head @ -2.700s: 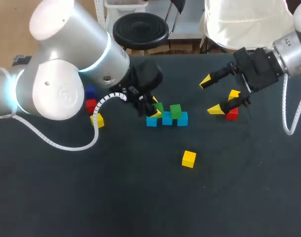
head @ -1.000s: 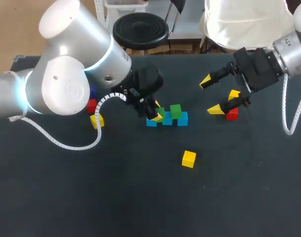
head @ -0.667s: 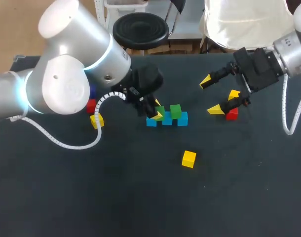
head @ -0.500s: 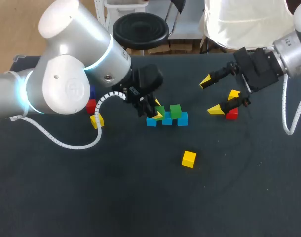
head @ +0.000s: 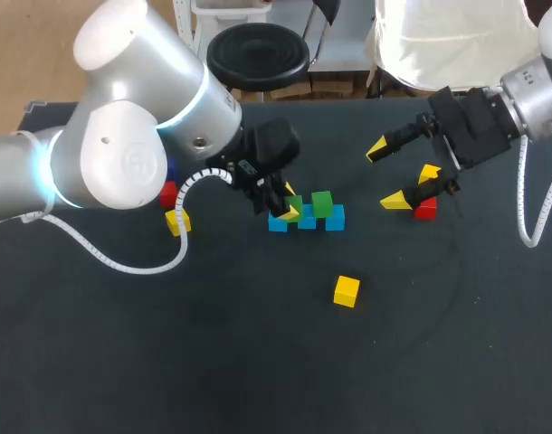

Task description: Place the blue cubes, place green cubes on the blue cubes, place the yellow cubes on the green cubes, then place the red cubes on the yellow cubes, and place purple cube on the red cubes.

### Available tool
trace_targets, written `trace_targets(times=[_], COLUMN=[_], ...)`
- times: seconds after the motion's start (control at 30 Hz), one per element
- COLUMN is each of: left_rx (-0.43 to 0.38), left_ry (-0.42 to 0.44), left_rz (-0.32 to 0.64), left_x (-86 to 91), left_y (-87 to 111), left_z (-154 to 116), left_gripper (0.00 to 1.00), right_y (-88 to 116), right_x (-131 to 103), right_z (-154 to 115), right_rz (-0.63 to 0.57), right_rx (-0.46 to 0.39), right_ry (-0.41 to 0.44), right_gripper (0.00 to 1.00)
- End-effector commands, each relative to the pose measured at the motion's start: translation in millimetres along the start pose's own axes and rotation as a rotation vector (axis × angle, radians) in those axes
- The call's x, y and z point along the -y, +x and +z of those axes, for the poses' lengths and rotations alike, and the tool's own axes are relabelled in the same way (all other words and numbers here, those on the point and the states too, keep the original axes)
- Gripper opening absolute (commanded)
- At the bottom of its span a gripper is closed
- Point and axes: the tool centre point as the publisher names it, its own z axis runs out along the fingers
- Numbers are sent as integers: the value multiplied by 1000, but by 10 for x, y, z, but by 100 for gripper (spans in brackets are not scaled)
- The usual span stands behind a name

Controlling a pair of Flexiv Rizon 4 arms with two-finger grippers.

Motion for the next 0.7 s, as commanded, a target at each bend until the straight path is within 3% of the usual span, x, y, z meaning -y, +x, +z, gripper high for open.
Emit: trace_targets(times=[0.03, 0.7], left_rx=[-2, -13], left_ry=[4, -1], left_rz=[-2, -5], left_x=[-29, -89], left_y=[-3, -20], left_z=[16, 33], left_gripper=[0, 0], right_y=[-3, -3], right_x=[-5, -5], right_z=[-3, -3], right_rz=[0, 0], right_rx=[-1, -1], right_ry=[1, 1], right_gripper=[100, 100])
